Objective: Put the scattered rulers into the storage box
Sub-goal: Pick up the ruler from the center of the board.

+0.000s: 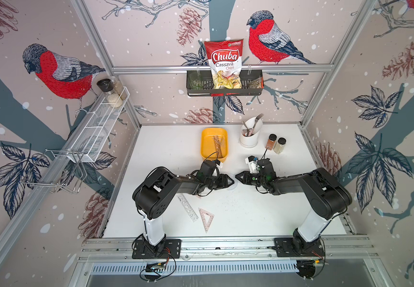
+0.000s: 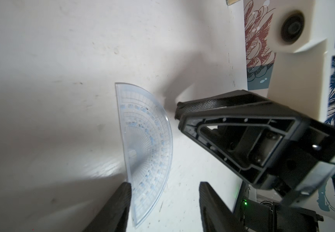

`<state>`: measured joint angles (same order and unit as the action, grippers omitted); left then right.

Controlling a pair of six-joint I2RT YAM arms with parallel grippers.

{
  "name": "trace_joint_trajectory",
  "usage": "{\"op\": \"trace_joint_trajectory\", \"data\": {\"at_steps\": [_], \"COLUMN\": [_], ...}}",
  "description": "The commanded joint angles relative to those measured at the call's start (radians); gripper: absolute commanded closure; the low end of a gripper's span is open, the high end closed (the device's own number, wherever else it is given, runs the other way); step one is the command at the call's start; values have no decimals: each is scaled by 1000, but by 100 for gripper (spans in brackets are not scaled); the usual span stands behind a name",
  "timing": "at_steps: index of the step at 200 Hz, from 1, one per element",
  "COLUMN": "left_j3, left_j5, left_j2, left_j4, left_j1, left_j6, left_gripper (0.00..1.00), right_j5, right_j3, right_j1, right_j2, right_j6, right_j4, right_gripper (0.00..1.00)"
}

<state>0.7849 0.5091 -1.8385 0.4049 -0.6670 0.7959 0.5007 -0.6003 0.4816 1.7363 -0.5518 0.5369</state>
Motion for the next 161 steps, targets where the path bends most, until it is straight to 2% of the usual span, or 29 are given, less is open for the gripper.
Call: {"op": "trace_joint_trajectory", "data": {"at_steps": [1, 56, 161], "left_j3": [-17, 0, 14], "left_j5": [-43, -63, -50], "left_j2": [2, 1, -57], "left_j4": [-201, -214, -202], "left_j1": [18, 36, 30], "left_j6": [9, -2, 3], "left_gripper": [41, 37, 35], "right_j5": [19, 25, 23], "right_j3": [-14, -18, 12], "right_j1": [0, 10, 8], "right_j2": [3, 33, 42], "right_j6": [13, 5, 6], "right_j4": [-5, 12, 27], "right_gripper": [75, 80, 81]}}
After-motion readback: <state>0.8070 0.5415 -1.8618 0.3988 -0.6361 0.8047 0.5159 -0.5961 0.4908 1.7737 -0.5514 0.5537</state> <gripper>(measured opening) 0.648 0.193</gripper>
